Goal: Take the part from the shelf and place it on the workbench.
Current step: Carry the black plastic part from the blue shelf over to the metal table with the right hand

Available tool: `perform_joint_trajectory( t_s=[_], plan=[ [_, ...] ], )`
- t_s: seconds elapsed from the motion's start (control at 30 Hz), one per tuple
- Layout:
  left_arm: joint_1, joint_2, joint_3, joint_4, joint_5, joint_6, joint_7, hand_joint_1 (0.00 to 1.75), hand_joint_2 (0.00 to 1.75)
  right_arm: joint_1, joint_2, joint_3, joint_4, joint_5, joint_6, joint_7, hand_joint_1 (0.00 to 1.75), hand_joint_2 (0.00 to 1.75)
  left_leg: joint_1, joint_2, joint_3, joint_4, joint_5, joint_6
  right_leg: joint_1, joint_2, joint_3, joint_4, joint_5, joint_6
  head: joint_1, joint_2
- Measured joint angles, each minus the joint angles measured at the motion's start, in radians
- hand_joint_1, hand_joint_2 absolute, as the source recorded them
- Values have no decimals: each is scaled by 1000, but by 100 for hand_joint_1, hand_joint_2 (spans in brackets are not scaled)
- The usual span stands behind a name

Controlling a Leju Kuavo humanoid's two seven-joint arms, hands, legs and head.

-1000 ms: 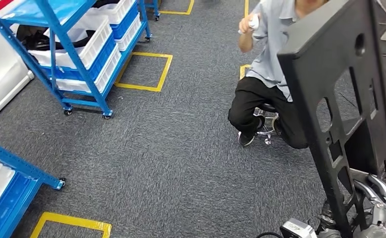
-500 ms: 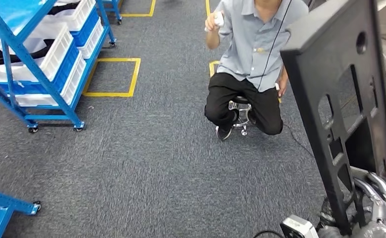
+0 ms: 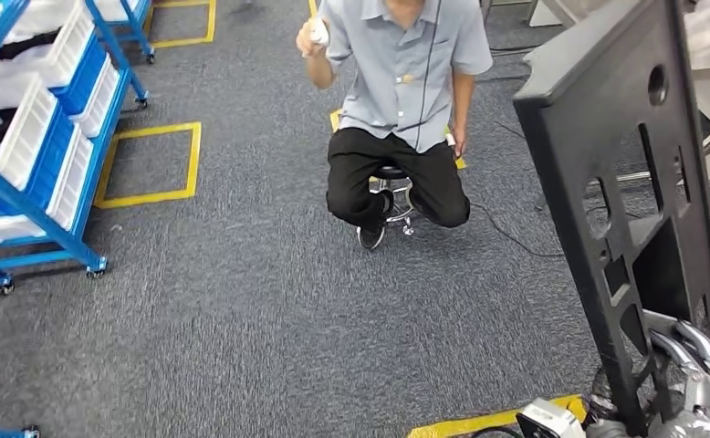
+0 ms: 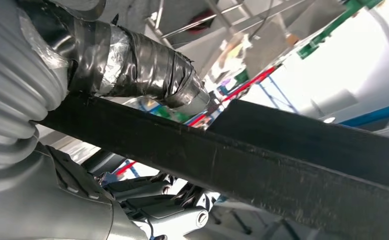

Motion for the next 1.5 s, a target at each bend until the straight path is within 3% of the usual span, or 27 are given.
perform_joint_trajectory(
  t_s=[0.07,0.1,0.13,0.17,0.2,0.27,0.33,0.4,0.47,0.57,0.63,0.67,0.73,0.77,0.83,0.87,0.93,1.0,1.07,1.13,1.17,1.2,1.23,1.3,1.37,1.43,1.5],
  plan=[
    [4,0,0,0,-1,0,0,0,175,0,0,-1,0,-6,0,-2,175,175,3,-39,-60,131,-65,-5,0,20,-3,0,2,-5,-1,0],
    [7,-1,0,0,-1,0,0,0,175,0,0,-1,0,-7,0,-3,175,175,4,-43,-89,191,-84,-6,0,33,-3,0,3,-6,-1,0],
    [9,-1,0,0,-1,0,0,0,175,0,0,-1,0,-8,0,-4,175,175,5,-45,-105,222,-85,-7,0,46,-3,1,3,-6,-1,0],
    [10,-2,0,0,-1,0,0,0,175,0,0,-2,0,-8,0,-5,175,175,6,-46,-104,213,-64,-6,1,61,-3,3,3,-6,-1,0],
    [10,-2,0,0,-1,0,0,0,175,0,0,-2,0,-8,0,-6,175,175,7,-51,-86,166,-28,-5,0,75,-1,5,3,-6,-1,0],
    [10,-2,0,0,-1,0,0,0,175,-1,0,-2,0,-8,0,-8,175,175,9,-89,-30,29,42,-1,0,100,-2,11,1,-2,-1,0],
    [10,-2,0,0,-1,0,0,0,175,-1,0,-2,0,-8,0,-10,175,175,9,-121,-1,-44,62,3,-2,122,-11,16,3,10,0,0],
    [6,-2,0,0,-1,-1,-1,0,175,0,0,-2,0,-8,0,-12,175,175,7,-111,2,-53,62,10,-4,143,-19,15,10,24,0,0],
    [4,-3,-1,0,-1,-1,-2,0,175,1,0,-3,0,-8,0,-12,175,175,10,-87,4,-62,69,24,-2,118,-29,32,-2,34,1,0],
    [9,-4,0,0,-1,-3,-8,0,175,-2,0,-5,0,-8,0,-12,175,175,8,-47,3,-69,74,39,-2,40,-95,182,-93,45,5,0],
    [11,-3,0,0,0,-4,-10,0,175,-2,0,-7,1,-8,0,-12,175,175,6,-19,1,-68,72,40,-7,29,-138,281,-130,51,5,0],
    [11,-3,0,0,0,-4,-11,0,175,-2,0,-8,1,-8,0,-12,175,175,6,-6,1,-67,71,39,-9,26,-137,283,-120,53,5,0],
    [9,-3,0,0,0,-4,-12,0,175,-2,-1,-8,1,-8,0,-12,175,175,6,18,7,-67,67,36,-9,5,-75,175,-58,51,5,0],
    [9,-4,0,0,0,-4,-13,0,175,-2,-1,-9,1,-8,0,-12,175,175,4,28,11,-66,63,32,-5,-22,-36,103,-33,46,5,0],
    [9,-5,0,0,-1,-4,-13,0,175,-3,-1,-9,1,-8,0,-12,175,175,0,47,17,-65,57,23,6,-59,8,17,-12,35,4,0],
    [8,-5,0,0,-1,-4,-14,0,175,-3,-1,-9,1,-8,0,-12,175,175,-2,56,19,-65,55,19,11,-62,8,9,-15,30,4,0],
    [4,-6,0,0,-1,-4,-15,0,175,-1,-1,-9,0,-8,0,-12,175,175,-2,70,24,-64,50,10,9,-37,6,3,-11,22,4,0],
    [3,-6,-1,0,-1,-4,-15,0,175,-2,0,-9,0,-8,0,-12,175,175,2,32,11,-25,19,1,1,-14,9,-6,-4,10,2,0],
    [4,-6,-1,0,-1,-4,-15,0,175,-3,0,-9,0,-8,0,-12,175,175,6,-26,-41,91,-46,-6,-2,8,10,-9,-1,2,0,0],
    [8,-6,-1,0,-1,-4,-15,0,175,-3,0,-9,0,-8,0,-12,175,175,8,-44,-100,212,-87,-10,-2,35,8,-5,-1,0,-1,0],
    [9,-6,-1,0,-1,-4,-15,0,175,-3,0,-9,0,-8,0,-12,175,175,8,-45,-110,228,-78,-11,-1,50,8,-3,-1,0,-1,0],
    [10,-6,-1,0,-1,-4,-15,0,175,-3,0,-9,0,-8,0,-12,175,175,9,-47,-102,203,-49,-11,-2,65,8,0,-2,1,-1,0],
    [10,-6,-1,0,-1,-4,-15,0,175,-3,0,-9,0,-8,0,-12,175,175,10,-55,-78,141,-7,-10,-2,80,9,4,-4,2,0,0],
    [11,-5,-1,0,-1,-4,-15,0,175,-3,0,-9,0,-8,0,-12,175,175,14,-97,-26,11,49,-5,-2,105,6,12,-7,9,0,0],
    [10,-4,-1,0,-1,-6,-16,0,175,-4,0,-9,0,-8,0,-12,175,175,14,-126,-6,-40,57,1,-3,125,-4,17,-5,21,0,0],
    [6,-5,-1,0,-1,-10,-18,0,175,-3,-1,-9,1,-7,0,-12,175,175,13,-110,-5,-46,62,12,-6,140,-11,17,0,34,0,0],
    [6,-5,-1,0,-2,-15,-20,0,175,-3,-1,-9,1,-6,0,-11,175,175,14,-85,-3,-55,69,27,-5,102,-25,43,-20,45,3,0]
  ],
)
